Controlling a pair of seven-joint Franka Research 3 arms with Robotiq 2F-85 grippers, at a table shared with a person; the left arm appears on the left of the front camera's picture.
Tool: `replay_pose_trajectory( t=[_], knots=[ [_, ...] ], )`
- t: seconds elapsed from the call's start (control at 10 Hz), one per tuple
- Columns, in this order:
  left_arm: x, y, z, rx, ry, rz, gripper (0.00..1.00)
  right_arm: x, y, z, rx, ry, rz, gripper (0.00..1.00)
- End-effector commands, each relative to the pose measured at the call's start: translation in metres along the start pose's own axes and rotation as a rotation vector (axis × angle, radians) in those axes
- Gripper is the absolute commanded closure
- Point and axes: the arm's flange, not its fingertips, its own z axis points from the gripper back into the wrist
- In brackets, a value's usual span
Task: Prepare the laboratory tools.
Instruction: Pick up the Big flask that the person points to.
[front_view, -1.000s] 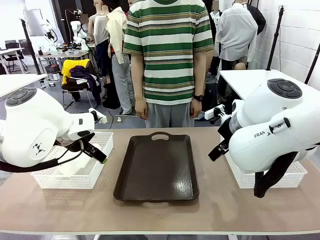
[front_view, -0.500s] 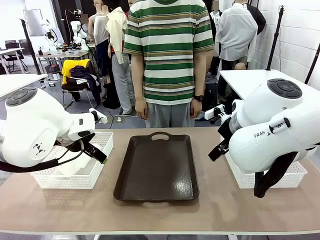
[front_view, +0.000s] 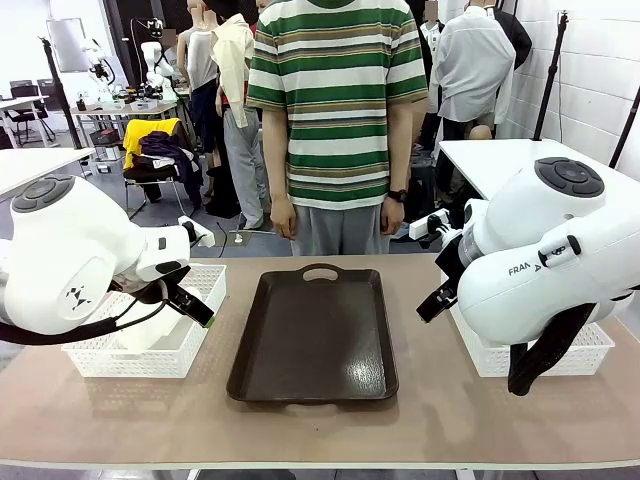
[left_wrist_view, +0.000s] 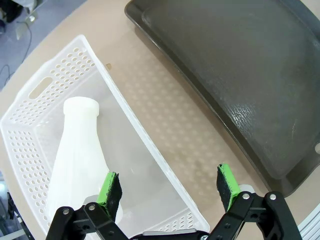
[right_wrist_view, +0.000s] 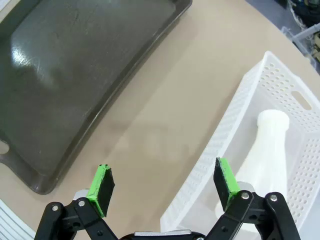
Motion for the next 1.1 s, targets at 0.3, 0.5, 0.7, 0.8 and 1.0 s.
replay_pose_trajectory(
  t=[0.3,0.5,0.7,0.8,1.0],
  knots=[
    [0.007,-0.001,0.022,0.039,-0.065,-0.018,0.0,-0.002,-0.009,0.022,0.014,0.004,-0.05,0.0],
    [0.016,0.008,0.071,0.045,-0.186,-0.026,0.0,-0.006,-0.042,0.062,0.018,-0.002,-0.071,0.0],
    [0.016,0.027,0.103,-0.037,-0.244,0.006,0.0,-0.006,-0.069,0.087,0.1,-0.004,-0.113,0.0],
    [0.013,0.047,0.116,-0.197,-0.204,0.021,0.0,-0.016,-0.089,0.102,0.203,0.019,-0.171,0.0],
    [0.003,0.08,0.132,-0.283,-0.247,0.095,0.0,-0.046,-0.136,0.126,0.323,-0.031,-0.312,0.0]
  ],
)
